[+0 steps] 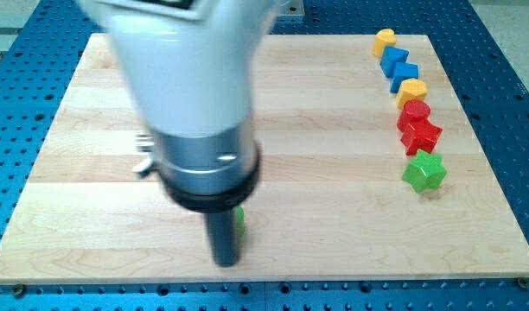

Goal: Move the green circle below the green star

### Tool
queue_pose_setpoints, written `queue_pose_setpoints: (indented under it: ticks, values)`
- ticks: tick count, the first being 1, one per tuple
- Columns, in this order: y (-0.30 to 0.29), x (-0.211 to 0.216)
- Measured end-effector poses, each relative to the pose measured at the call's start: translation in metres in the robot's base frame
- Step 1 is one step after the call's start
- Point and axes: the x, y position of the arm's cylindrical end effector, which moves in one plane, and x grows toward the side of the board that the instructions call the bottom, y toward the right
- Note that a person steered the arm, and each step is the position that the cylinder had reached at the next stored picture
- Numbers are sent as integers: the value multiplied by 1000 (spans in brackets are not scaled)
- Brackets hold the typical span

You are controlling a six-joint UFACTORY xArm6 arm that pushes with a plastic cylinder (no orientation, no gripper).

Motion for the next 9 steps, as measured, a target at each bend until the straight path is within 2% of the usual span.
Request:
queue_pose_setpoints:
  ticks: [2, 5, 6, 7, 9]
  values:
    - [-83, -12]
    - [-96, -9]
    - [-52, -37]
    - [-17, -46]
    - [137, -39]
